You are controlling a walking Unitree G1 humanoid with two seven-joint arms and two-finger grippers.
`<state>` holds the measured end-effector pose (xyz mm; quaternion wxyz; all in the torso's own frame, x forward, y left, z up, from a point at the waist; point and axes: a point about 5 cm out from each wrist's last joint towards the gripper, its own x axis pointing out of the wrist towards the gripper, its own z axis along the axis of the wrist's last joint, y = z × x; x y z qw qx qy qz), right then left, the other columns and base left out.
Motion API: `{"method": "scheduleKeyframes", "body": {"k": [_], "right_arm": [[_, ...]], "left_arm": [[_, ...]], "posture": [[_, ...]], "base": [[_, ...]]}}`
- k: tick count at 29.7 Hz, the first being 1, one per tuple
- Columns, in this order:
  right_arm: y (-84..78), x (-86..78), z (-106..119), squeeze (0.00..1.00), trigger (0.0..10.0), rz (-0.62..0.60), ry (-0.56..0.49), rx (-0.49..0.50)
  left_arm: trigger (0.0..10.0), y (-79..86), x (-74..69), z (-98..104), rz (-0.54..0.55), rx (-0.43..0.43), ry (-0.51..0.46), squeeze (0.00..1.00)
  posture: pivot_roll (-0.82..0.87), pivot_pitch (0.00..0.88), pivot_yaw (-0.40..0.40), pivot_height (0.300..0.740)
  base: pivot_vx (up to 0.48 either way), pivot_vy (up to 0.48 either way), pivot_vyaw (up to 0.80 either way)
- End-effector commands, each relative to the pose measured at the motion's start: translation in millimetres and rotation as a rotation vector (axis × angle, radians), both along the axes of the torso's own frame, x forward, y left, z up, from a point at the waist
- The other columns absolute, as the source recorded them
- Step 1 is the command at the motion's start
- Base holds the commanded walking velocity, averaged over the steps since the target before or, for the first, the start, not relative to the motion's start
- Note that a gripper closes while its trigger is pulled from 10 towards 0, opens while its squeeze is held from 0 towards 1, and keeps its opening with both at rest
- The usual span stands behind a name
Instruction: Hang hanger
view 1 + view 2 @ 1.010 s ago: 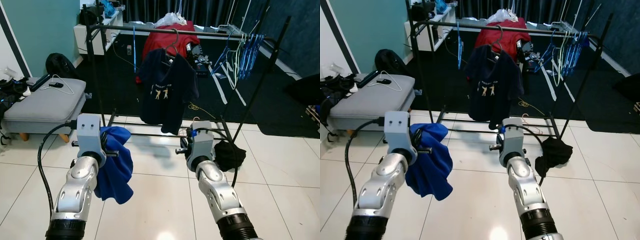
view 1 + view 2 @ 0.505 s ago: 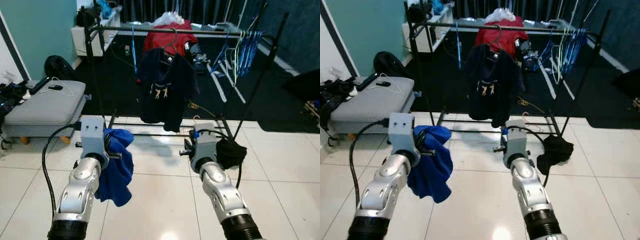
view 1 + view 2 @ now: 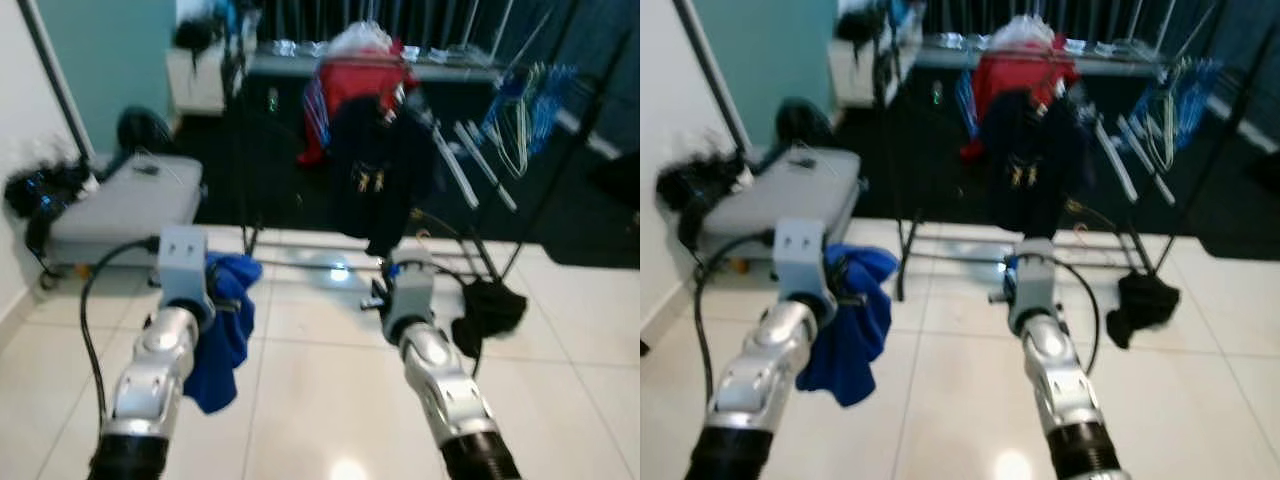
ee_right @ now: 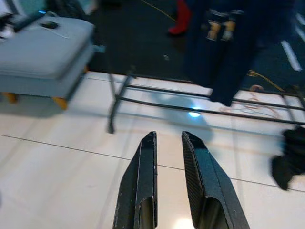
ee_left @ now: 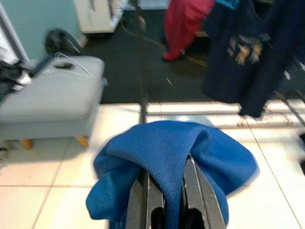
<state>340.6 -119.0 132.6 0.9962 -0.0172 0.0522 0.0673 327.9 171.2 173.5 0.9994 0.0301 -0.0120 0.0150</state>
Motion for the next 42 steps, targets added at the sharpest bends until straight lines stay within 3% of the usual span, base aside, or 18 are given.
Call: {"method": "scheduleKeyframes", "body": {"k": [1,10,24,25,27,28,30,33,40,42], "right_arm": [[-4.1,0.4,-1.4,0.0,10.0,-0.014,0.007,-0.009],[-4.2,-0.9,-0.7,0.0,10.0,-0.014,0.005,-0.007],[-4.4,1.9,0.0,0.0,10.0,0.007,0.0,-0.021],[0.8,2.0,0.5,0.0,10.0,0.063,-0.006,-0.016],[2.1,1.8,0.6,0.0,10.0,0.077,-0.008,-0.014],[7.5,-2.2,0.0,0.0,10.0,0.171,-0.008,-0.065],[14.4,-8.7,-1.9,0.0,10.0,0.323,-0.012,-0.178],[12.2,-10.0,-5.8,0.0,10.0,0.356,-0.018,-0.256],[10.3,-16.6,-4.1,0.0,10.0,0.392,-0.052,-0.247],[13.8,-21.0,-1.8,0.0,10.0,0.458,-0.078,-0.22]], "left_arm": [[10.0,-2.0,0.1,-0.1,-0.005,0.015,-0.008,0.0],[10.0,-0.6,-2.5,-3.3,0.012,-0.008,0.0,0.0],[10.0,-0.3,3.0,-0.9,0.02,0.045,-0.004,0.0],[10.0,-0.2,3.8,-1.0,0.008,0.09,-0.006,0.0],[10.0,-0.2,3.8,-1.0,0.005,0.101,-0.007,0.0],[10.0,-1.3,3.6,-0.3,-0.018,0.158,-0.002,0.0],[10.0,-2.2,6.6,2.5,-0.051,0.247,0.003,0.0],[10.0,1.1,11.2,1.0,-0.044,0.292,0.016,0.0],[10.0,3.8,14.3,0.4,-0.033,0.283,0.026,0.0],[10.0,-1.2,16.4,10.9,-0.073,0.263,-0.062,0.0]], "posture": [[0.04,0.078,-0.021,0.74],[0.04,0.076,-0.023,0.74],[0.03,0.11,-0.021,0.74],[0.03,0.11,-0.021,0.74],[0.03,0.11,-0.021,0.74],[0.03,0.074,-0.023,0.74],[0.04,0.095,-0.028,0.74],[0.03,0.125,-0.028,0.74],[0.02,0.115,-0.02,0.74],[0.02,0.131,-0.024,0.74]], "base": [[0.0,-0.48,0.0],[0.0,-0.138,0.0],[0.0,0.0,0.0],[0.0,0.0,0.0],[0.0,0.0,0.0],[0.0,0.0,0.0],[0.0,0.0,0.0],[0.0,0.0,0.0],[0.0,0.0,0.0],[0.0,0.0,0.0]]}}
